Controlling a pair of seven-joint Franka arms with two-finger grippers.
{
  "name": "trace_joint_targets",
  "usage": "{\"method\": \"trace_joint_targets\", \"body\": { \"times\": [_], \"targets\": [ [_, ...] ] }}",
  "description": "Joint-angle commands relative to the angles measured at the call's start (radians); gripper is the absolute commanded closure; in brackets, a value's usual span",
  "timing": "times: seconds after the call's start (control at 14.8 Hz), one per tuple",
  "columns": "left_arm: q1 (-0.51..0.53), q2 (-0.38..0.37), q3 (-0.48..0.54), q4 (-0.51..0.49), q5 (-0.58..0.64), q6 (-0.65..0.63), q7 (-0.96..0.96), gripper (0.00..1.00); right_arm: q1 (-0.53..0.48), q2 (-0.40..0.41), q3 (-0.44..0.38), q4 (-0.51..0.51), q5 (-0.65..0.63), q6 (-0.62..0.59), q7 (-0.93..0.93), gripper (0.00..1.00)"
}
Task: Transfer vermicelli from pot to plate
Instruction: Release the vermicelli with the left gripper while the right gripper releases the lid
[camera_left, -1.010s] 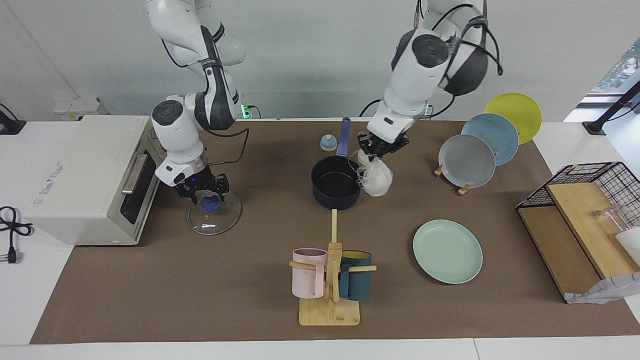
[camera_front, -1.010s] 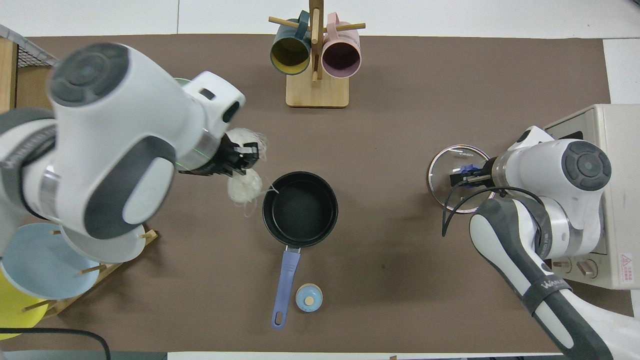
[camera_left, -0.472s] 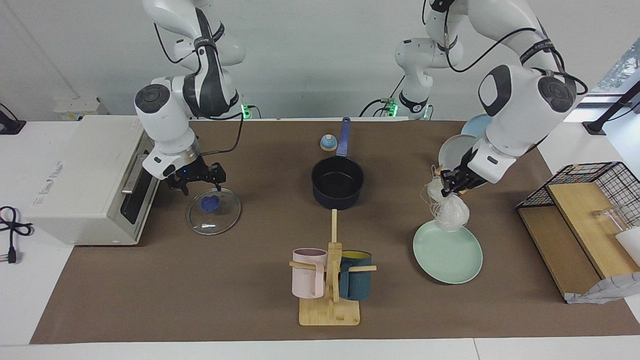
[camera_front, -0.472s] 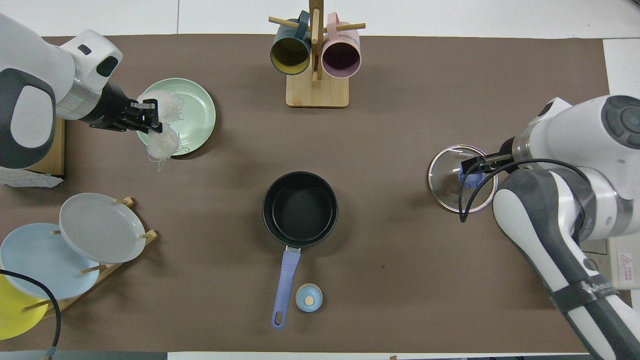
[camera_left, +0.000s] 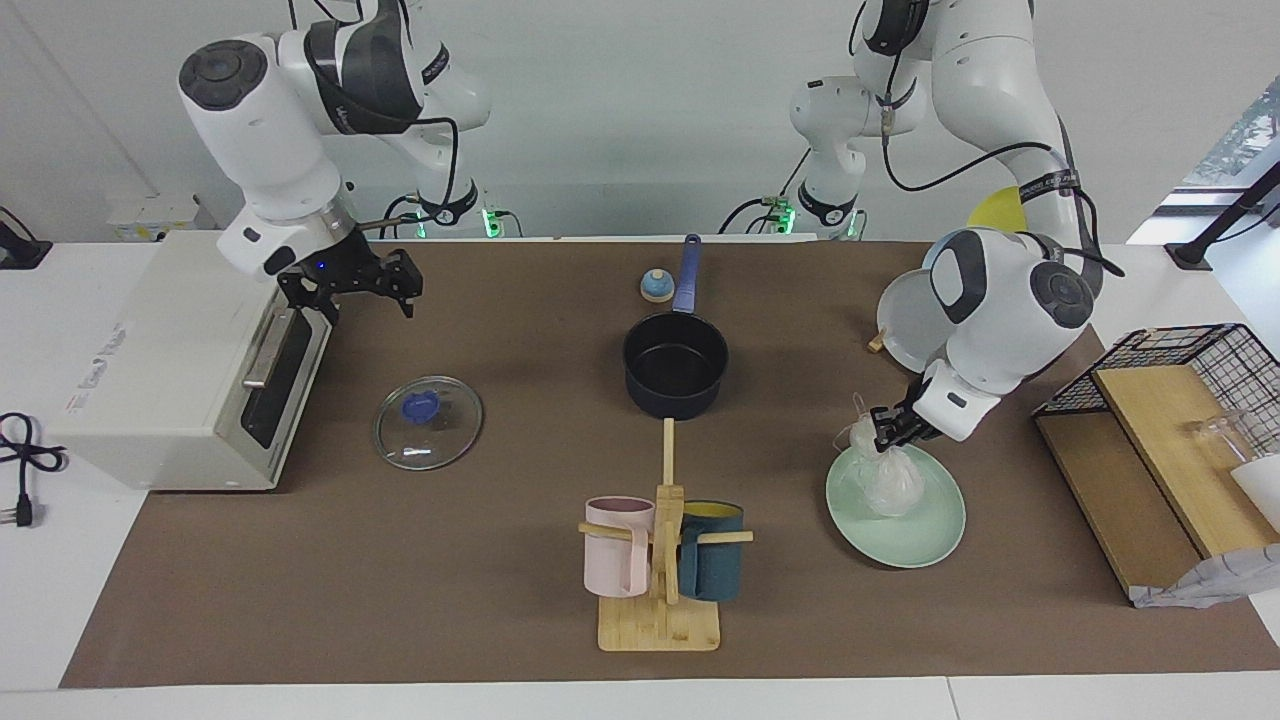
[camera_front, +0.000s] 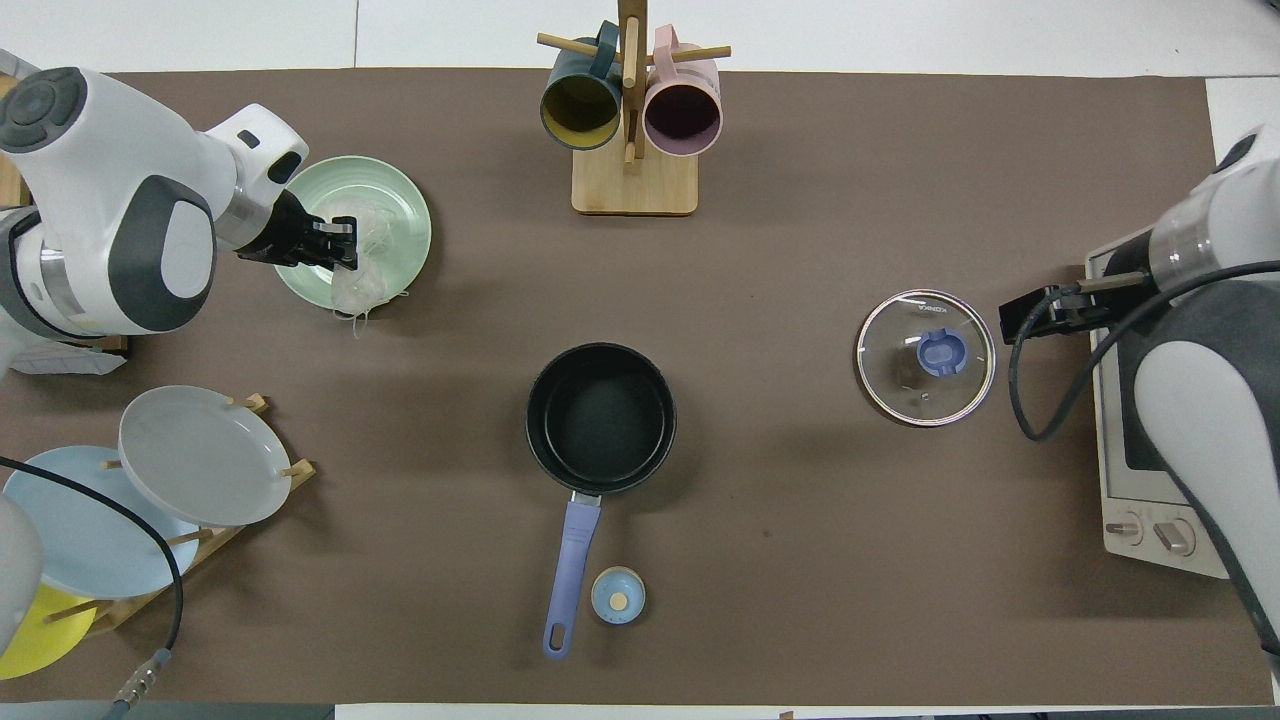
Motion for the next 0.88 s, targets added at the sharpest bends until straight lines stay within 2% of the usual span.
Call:
{"method": "trace_joint_targets", "body": {
  "times": [0.0, 0.2, 0.34, 0.4, 0.47, 0.61, 0.81],
  "targets": [
    [0.001, 0.01, 0.0, -0.019, 0.017, 0.065, 0.037, 1.0, -0.026, -0.045, 0.011, 0.029, -0.009, -0.113, 0.02, 0.0],
    [0.003, 0.023, 0.002, -0.038, 0.017, 0.111, 0.101, 1.0, -0.051, -0.063, 0.013, 0.015, -0.007, -0.131, 0.017, 0.0],
    [0.013, 0.023, 0.002, -0.035, 0.017, 0.11, 0.116, 1.0, -0.054, -0.043, 0.007, 0.039, -0.006, -0.111, 0.017, 0.0],
    [0.013, 0.023, 0.003, -0.032, 0.017, 0.108, 0.112, 0.16, -0.054, -0.037, 0.001, 0.047, -0.007, -0.115, 0.017, 0.0],
    [0.015, 0.018, 0.003, -0.024, 0.017, 0.096, 0.112, 0.0, -0.055, -0.023, 0.002, 0.058, -0.009, -0.121, 0.017, 0.0],
    [0.018, 0.005, 0.011, 0.01, 0.017, 0.037, 0.112, 0.0, -0.058, 0.021, 0.001, 0.107, -0.007, -0.153, 0.017, 0.0],
    [0.016, -0.07, 0.018, 0.054, 0.054, -0.085, 0.072, 0.0, -0.063, 0.02, 0.01, 0.129, -0.021, -0.173, 0.02, 0.0]
  ]
}}
